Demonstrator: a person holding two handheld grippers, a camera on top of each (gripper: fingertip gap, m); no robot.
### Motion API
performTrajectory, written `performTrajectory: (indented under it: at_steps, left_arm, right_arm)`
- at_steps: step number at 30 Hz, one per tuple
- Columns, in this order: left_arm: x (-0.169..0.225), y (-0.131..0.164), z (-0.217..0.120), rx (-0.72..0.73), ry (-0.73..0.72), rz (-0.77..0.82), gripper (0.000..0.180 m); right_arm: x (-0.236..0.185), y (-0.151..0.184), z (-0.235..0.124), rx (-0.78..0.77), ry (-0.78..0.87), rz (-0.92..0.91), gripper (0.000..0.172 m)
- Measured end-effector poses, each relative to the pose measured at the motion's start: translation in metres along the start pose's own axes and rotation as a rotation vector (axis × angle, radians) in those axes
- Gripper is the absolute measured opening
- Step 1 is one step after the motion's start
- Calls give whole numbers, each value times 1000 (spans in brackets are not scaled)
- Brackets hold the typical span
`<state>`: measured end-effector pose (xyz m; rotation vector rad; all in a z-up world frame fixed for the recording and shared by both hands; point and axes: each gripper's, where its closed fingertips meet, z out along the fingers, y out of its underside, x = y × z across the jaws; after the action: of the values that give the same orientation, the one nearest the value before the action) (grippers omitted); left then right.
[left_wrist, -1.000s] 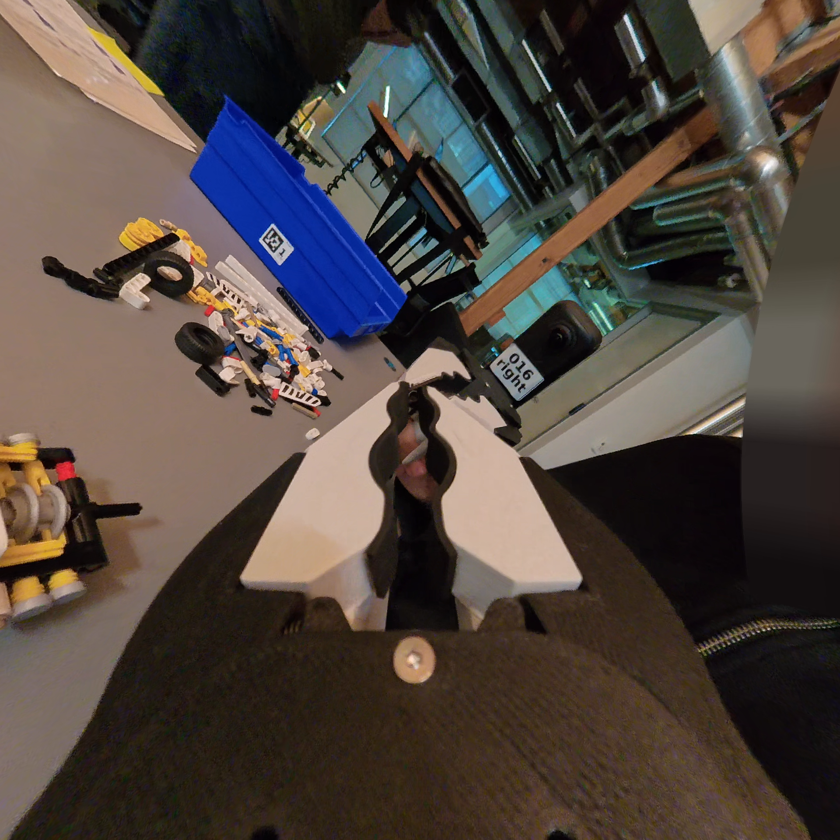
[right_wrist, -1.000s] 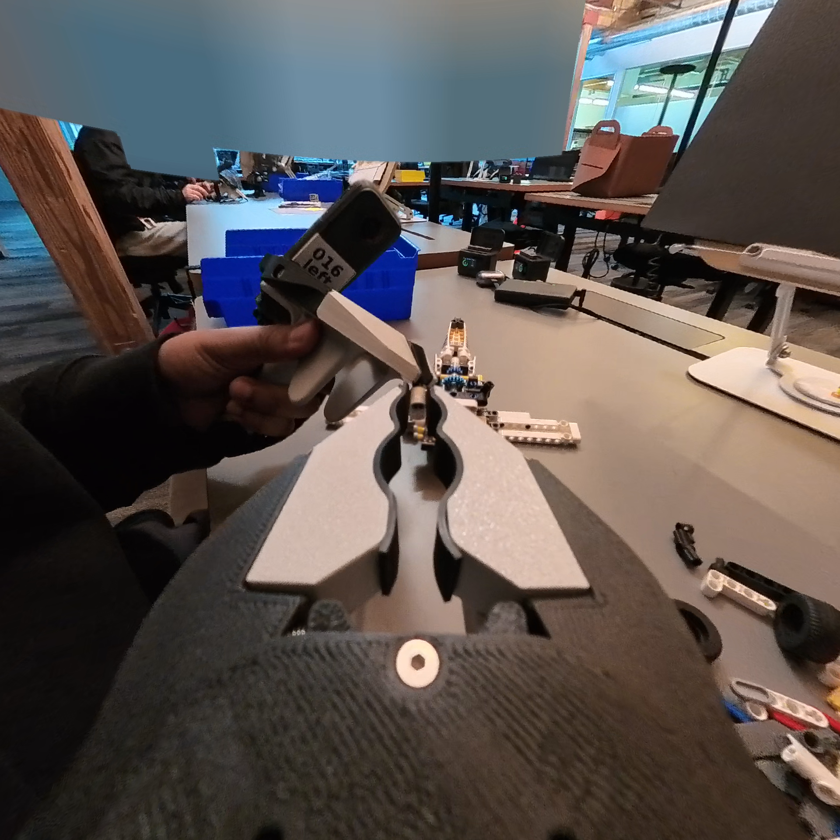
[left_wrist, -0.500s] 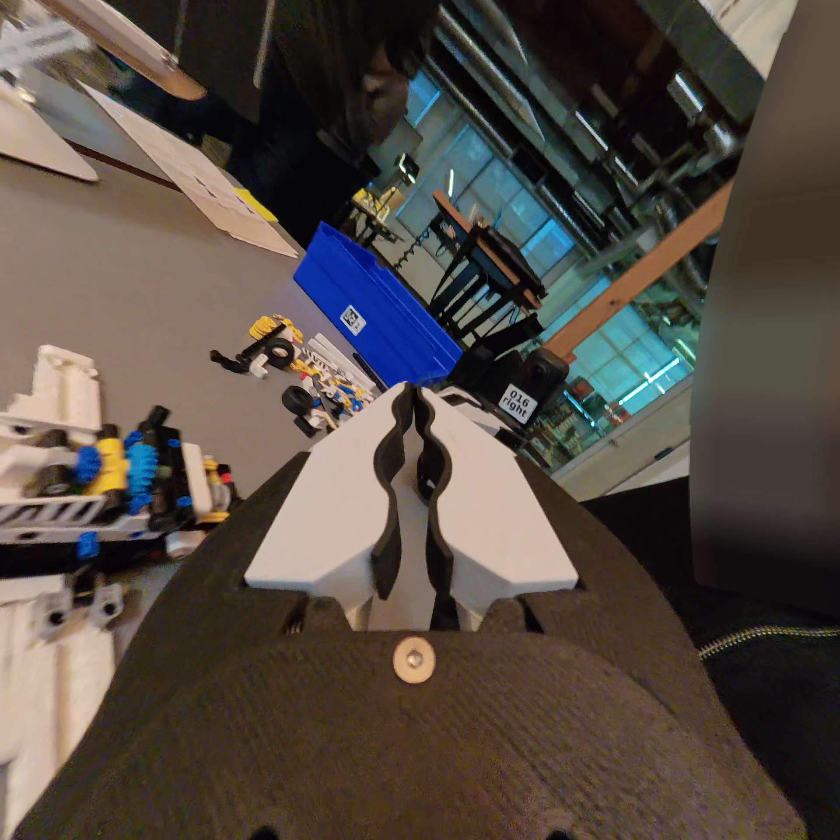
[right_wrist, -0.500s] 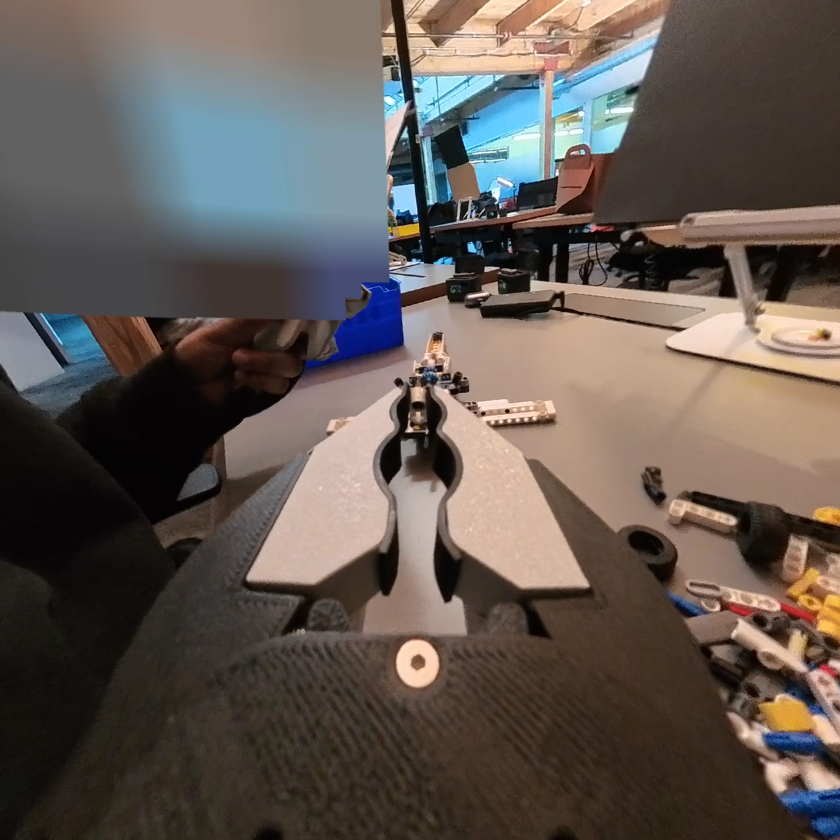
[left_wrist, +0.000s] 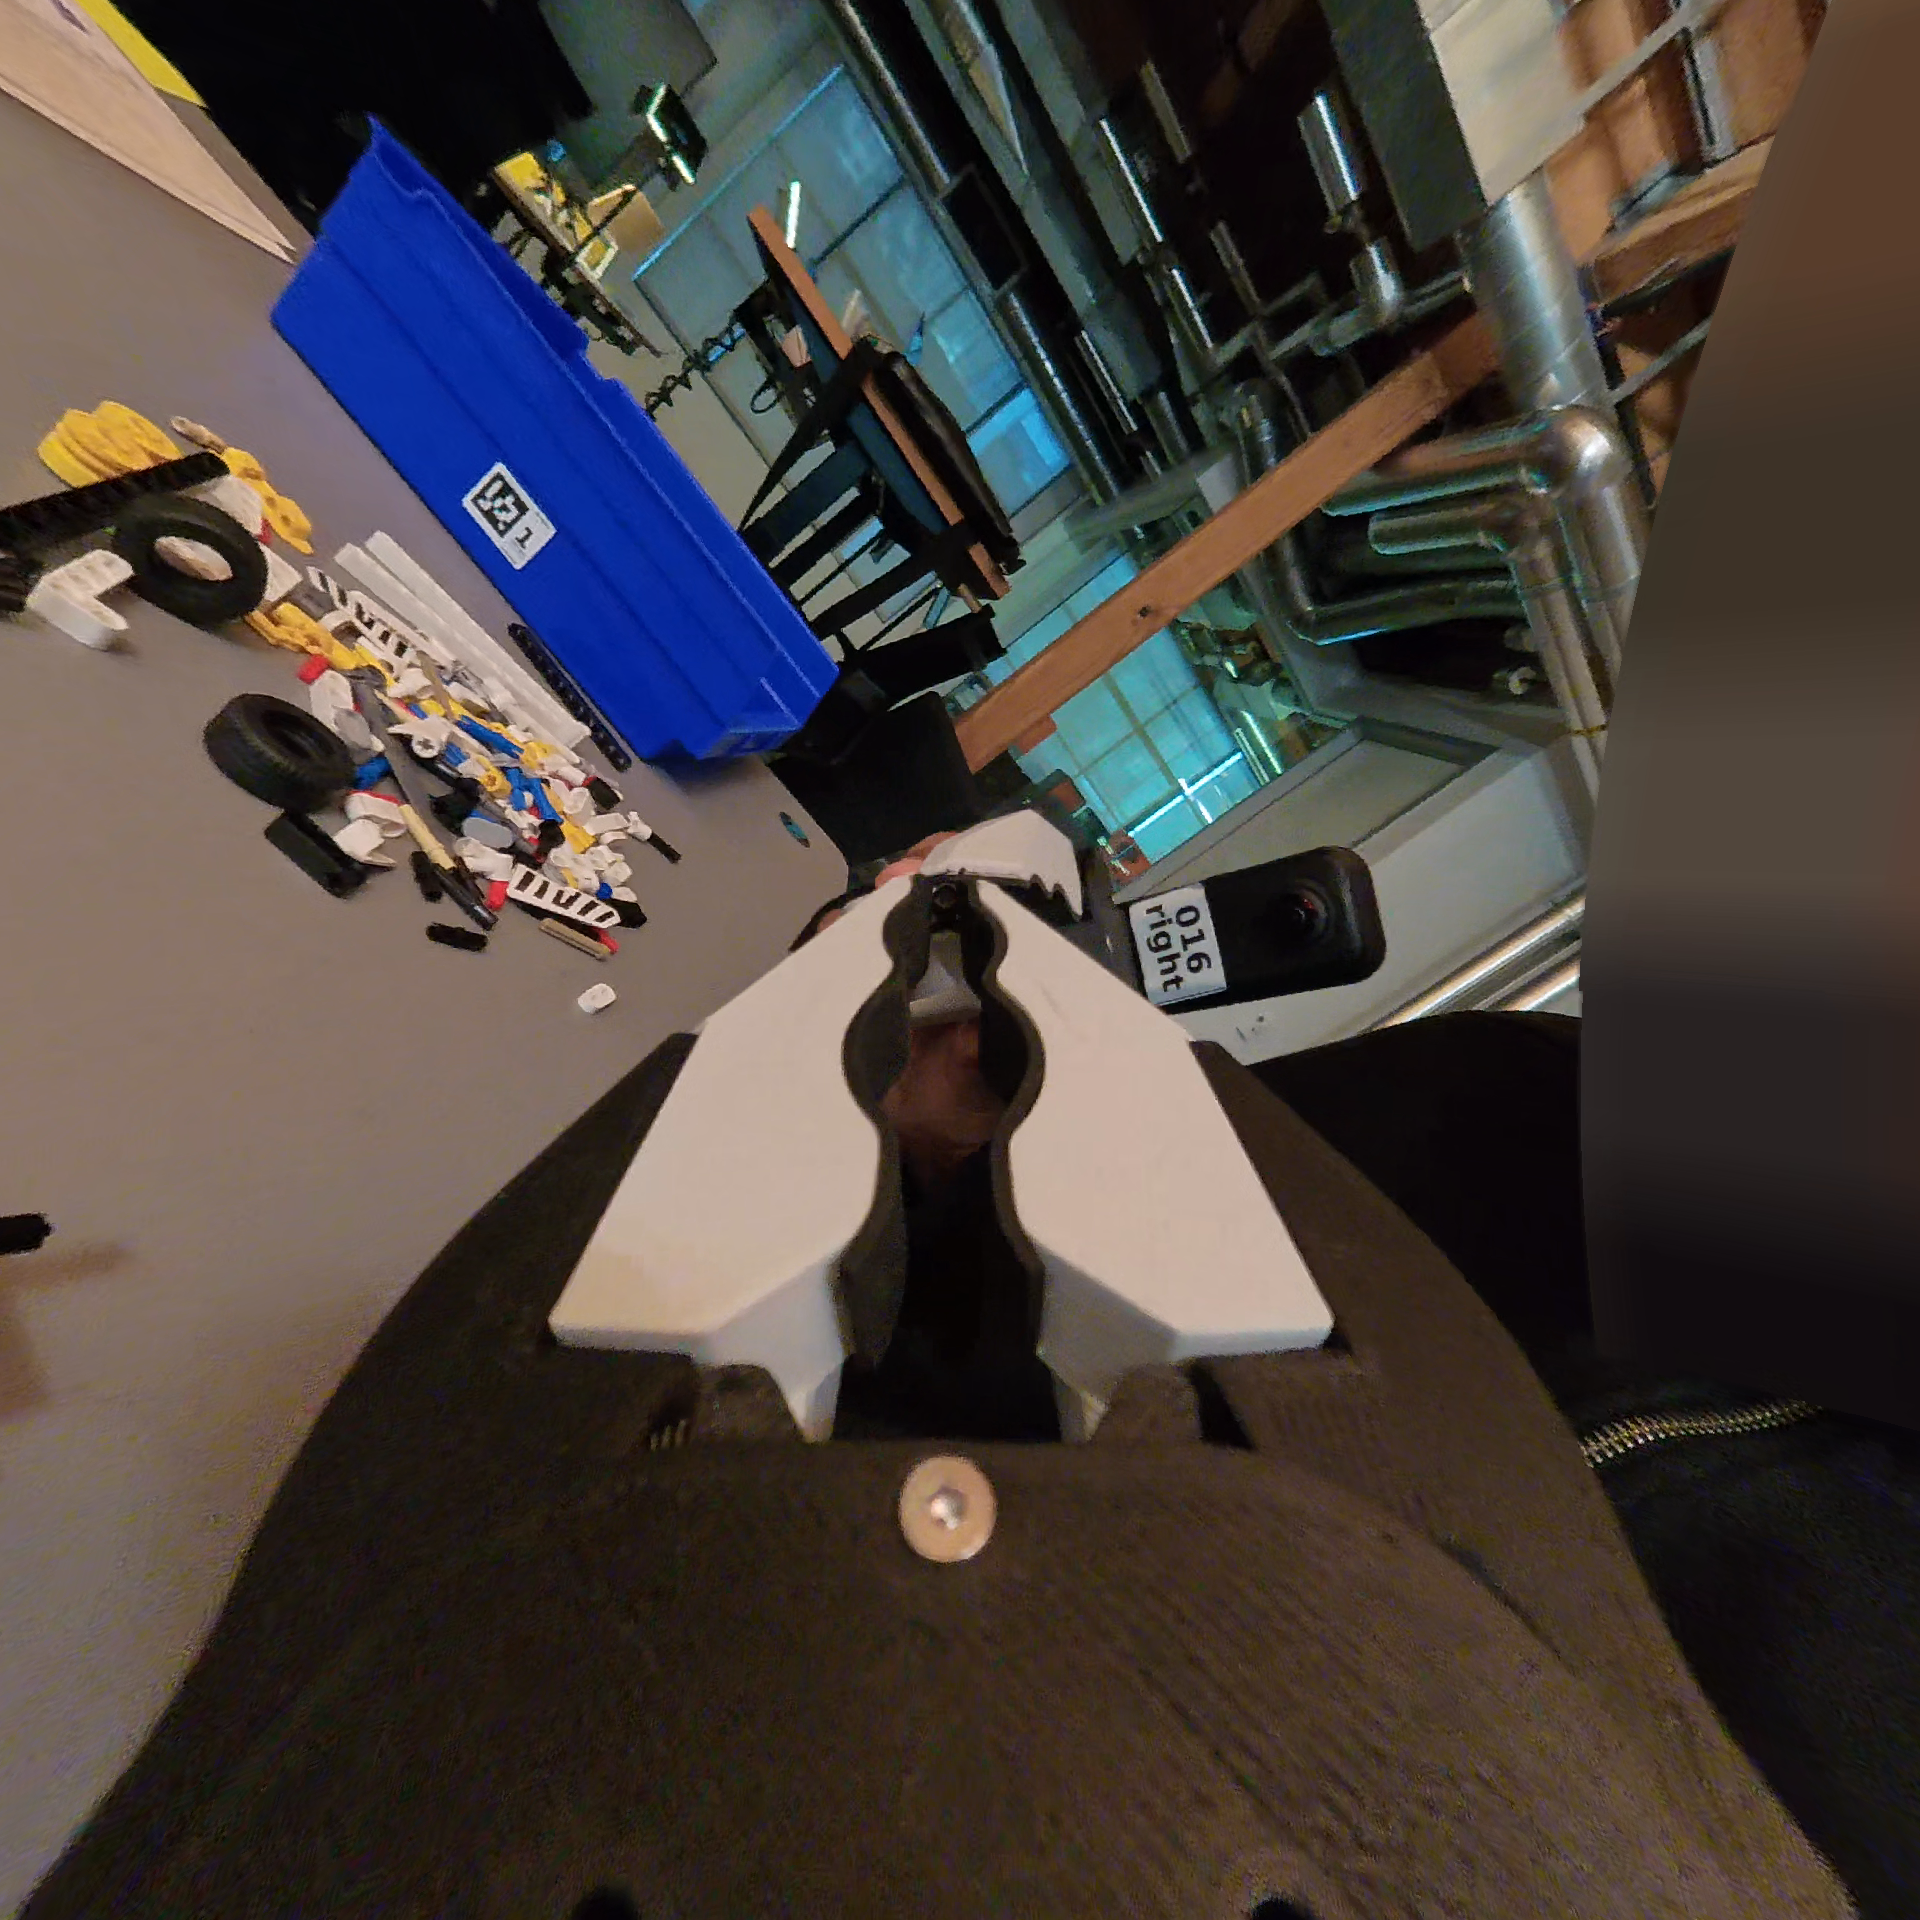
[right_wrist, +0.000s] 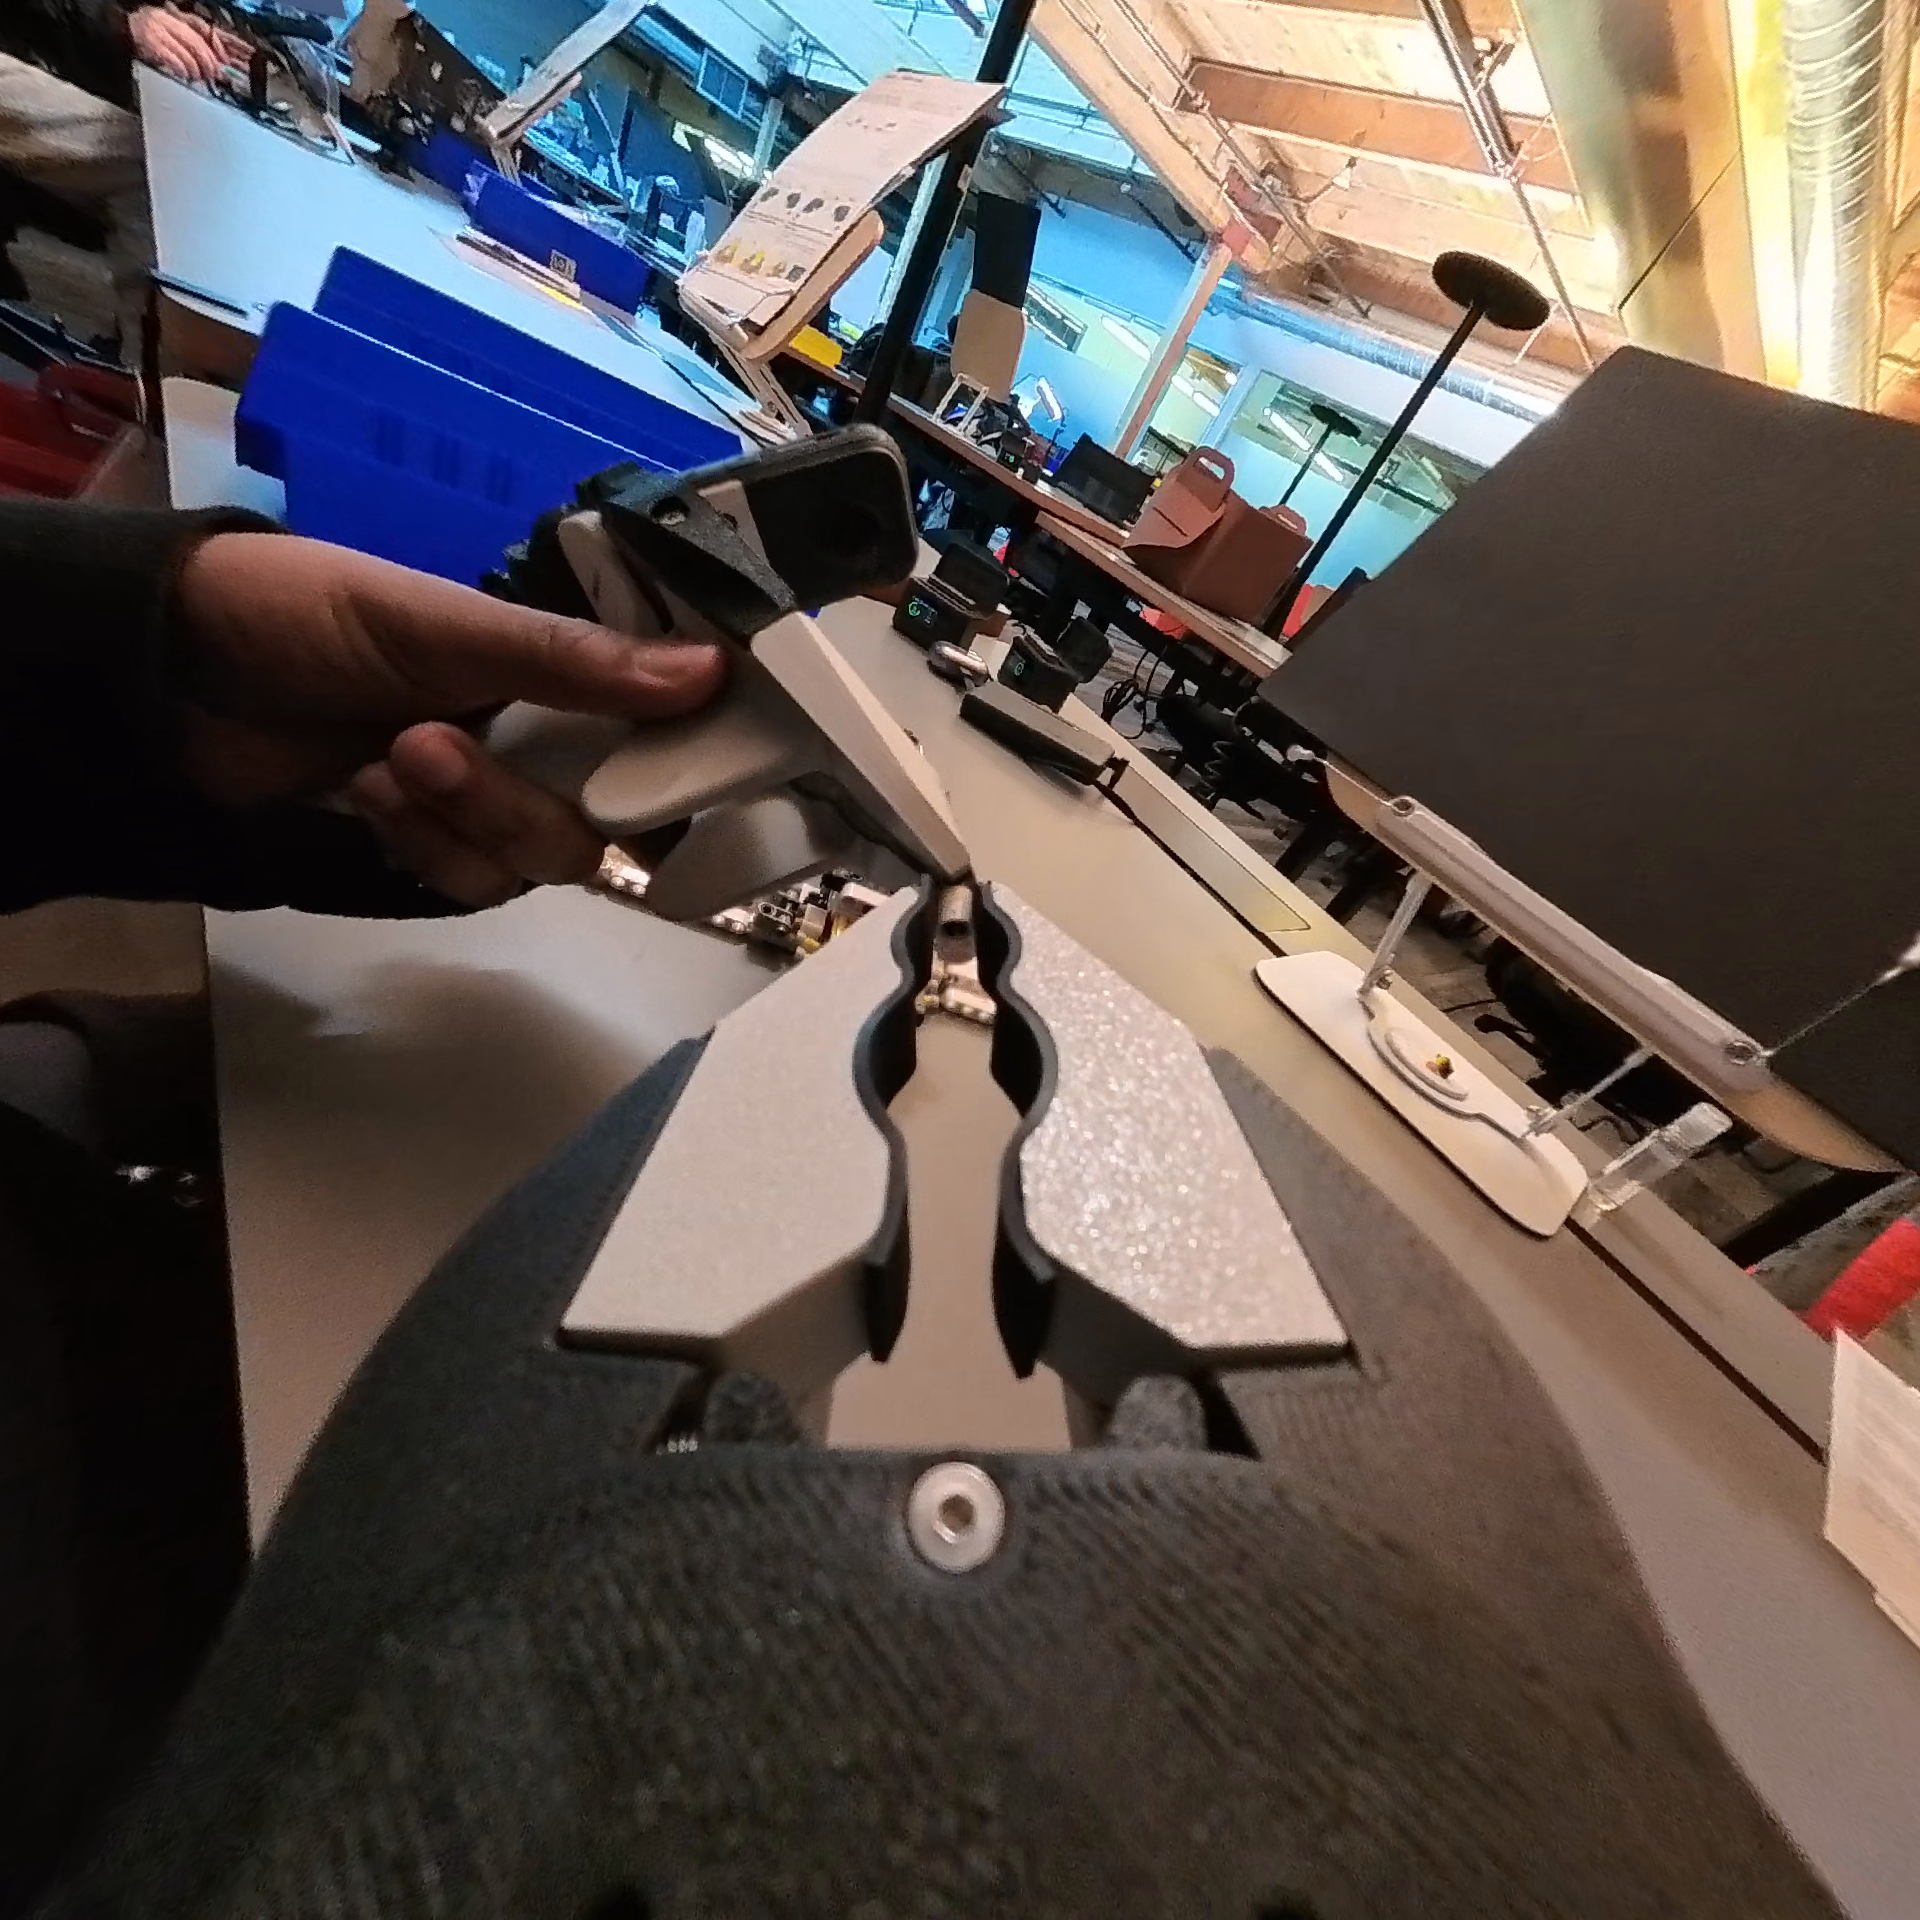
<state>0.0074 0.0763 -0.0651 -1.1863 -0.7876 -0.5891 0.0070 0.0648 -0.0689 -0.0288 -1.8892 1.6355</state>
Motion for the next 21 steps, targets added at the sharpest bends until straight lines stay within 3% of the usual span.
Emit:
performTrajectory:
  at_steps: [8, 13, 21]
  left_arm:
    - [-1, -2, -6, 15, 2, -11, 0]
    - [1, 9, -2, -64, 6, -5, 1]
    - [4, 2, -2, 31, 37, -26, 0]
  right_arm:
    - [-2, 1, 0, -21, -2, -36, 5]
    - [-7, 1, 3, -16, -35, -17, 8]
    - [-4, -2, 3, -30, -58, 69, 6]
